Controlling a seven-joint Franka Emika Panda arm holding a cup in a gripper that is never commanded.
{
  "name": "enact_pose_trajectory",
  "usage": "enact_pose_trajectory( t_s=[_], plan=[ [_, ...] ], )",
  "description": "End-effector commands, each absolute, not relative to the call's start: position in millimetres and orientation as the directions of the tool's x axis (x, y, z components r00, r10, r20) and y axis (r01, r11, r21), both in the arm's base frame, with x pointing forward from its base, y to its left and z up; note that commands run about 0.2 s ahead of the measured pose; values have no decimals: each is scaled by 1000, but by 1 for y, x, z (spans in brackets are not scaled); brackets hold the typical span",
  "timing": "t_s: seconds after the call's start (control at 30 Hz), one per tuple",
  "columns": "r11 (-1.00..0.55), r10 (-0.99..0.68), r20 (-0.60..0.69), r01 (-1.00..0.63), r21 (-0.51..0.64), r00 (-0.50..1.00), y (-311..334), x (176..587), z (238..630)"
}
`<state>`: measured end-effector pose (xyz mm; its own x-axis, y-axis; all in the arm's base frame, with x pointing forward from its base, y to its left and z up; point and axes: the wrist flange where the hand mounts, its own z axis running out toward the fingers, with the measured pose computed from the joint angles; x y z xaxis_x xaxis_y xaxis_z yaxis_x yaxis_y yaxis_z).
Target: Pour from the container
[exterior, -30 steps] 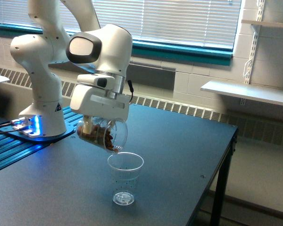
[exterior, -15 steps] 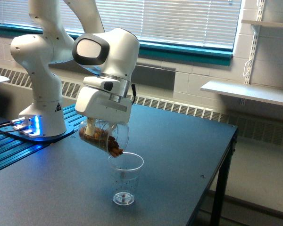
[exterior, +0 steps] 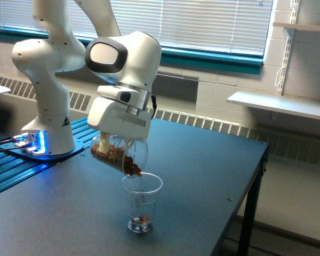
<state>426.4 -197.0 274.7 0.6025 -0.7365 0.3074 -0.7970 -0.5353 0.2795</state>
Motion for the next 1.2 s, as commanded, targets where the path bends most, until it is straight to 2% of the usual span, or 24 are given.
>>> enact_pose_trajectory(
  t_s=[0.03,1.2],
  plan=[
    [-555,-716,305,-777,296,628,-190,435,277],
    [-547,-712,285,-762,347,642,-192,440,273]
  ],
)
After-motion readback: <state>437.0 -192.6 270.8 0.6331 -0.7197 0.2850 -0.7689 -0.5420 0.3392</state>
